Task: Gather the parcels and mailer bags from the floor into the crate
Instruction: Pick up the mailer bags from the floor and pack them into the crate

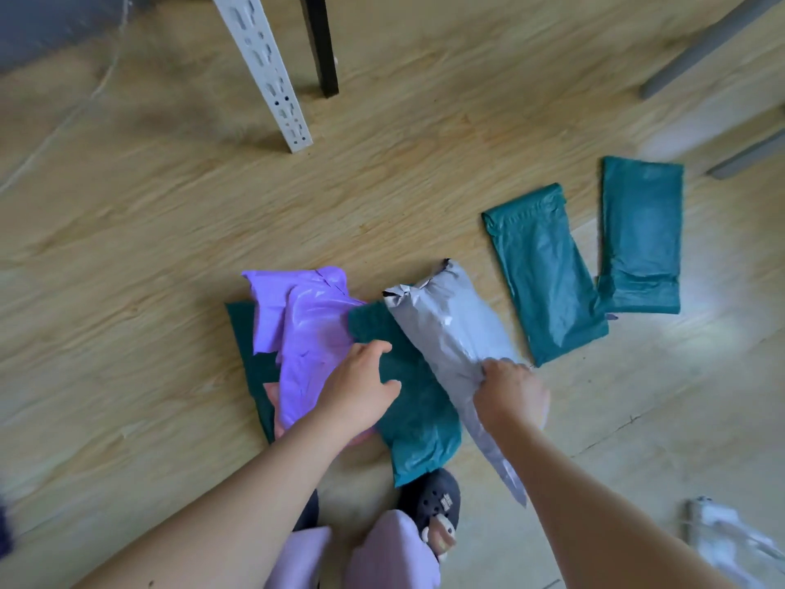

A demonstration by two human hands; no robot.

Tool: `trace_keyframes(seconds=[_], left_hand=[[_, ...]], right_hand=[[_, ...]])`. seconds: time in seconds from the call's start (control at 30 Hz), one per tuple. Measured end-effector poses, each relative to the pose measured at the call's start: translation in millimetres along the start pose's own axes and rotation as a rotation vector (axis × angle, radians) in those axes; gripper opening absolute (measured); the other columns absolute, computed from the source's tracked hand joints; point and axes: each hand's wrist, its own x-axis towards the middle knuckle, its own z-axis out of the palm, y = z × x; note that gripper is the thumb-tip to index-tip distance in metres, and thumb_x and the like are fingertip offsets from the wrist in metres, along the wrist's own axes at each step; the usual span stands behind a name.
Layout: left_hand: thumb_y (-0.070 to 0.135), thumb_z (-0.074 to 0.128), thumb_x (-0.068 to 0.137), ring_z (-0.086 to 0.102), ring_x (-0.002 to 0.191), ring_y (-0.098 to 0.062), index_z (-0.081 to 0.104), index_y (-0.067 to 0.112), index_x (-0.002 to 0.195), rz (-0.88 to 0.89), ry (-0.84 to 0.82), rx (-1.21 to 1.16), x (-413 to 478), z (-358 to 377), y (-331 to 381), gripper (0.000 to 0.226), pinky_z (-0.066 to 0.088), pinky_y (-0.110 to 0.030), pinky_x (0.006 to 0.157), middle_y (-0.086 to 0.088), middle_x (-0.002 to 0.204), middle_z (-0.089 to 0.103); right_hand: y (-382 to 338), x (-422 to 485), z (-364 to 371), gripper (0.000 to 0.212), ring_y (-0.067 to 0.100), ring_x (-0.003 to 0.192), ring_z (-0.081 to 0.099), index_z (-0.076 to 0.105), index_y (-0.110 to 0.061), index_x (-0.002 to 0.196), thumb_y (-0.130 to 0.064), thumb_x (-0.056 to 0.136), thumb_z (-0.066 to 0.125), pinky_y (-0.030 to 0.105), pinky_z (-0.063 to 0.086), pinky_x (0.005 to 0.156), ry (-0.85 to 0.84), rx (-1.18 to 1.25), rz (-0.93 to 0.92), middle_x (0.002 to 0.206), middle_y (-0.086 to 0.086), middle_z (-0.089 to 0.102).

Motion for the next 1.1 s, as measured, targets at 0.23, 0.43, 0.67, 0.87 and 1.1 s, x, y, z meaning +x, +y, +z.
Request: trace_keyframes(seconds=[0.23,0.43,0.67,0.87,1.1], left_hand=[[0.026,0.056,0.09,0.05,0.12,-0.017,0.04,0.025,0.136,-0.045,0.137,-0.168,-104,-64,43,0.049,0.038,-0.026,0.086,0.004,0.139,0.039],[0.012,0.064,0.084,0.058,0.108,-0.027,0.048,0.011,0.13,-0.122,0.268,-0.524,-199,-131,51,0.048,0.045,-0.032,0.095,-0.008,0.13,0.05],[0.003,0.058,0.086,0.056,0.105,-0.021,0.05,0.008,0.127,-0.26,0.492,-0.719,-318,-192,9,0.042,0.038,-0.026,0.08,-0.005,0.12,0.056],[0.02,0.064,0.087,0.048,0.124,-0.026,0.038,0.008,0.139,-0.334,0.601,-0.994,-408,-240,-49,0.06,0.036,-0.026,0.085,-0.012,0.141,0.043],[0.06,0.035,0.092,0.029,0.141,-0.02,0.038,0.021,0.143,-0.236,0.634,-1.457,-514,-293,-119,0.064,0.018,-0.043,0.116,-0.001,0.15,0.035]], right_hand=[[-4,-95,-117,0.028,0.034,0.097,0.061,0.054,-0.012,0.111,-0.006,0.085,0.044,0.034,0.037,0.067,0.042,-0.033,-0.123,0.118,0.01,0.048],[-43,-180,-205,0.024,0.032,0.078,0.052,0.032,-0.016,0.067,-0.005,0.085,0.043,0.031,0.028,0.061,0.148,0.134,-0.311,0.107,0.011,0.058],[-108,-278,-282,0.026,0.03,0.065,0.05,0.033,-0.017,0.064,-0.013,0.084,0.05,0.032,0.037,0.057,0.067,0.419,-0.456,0.068,0.01,0.058],[-170,-360,-328,0.03,0.012,0.038,0.055,0.039,-0.01,0.066,0.007,0.087,0.051,0.028,0.046,0.045,-0.216,0.773,-0.647,0.061,0.021,0.048],[-260,-470,-355,0.027,0.01,0.04,0.056,0.045,-0.009,0.069,0.004,0.091,0.05,0.02,0.049,0.046,-0.594,0.906,-0.743,0.053,0.004,0.054]])
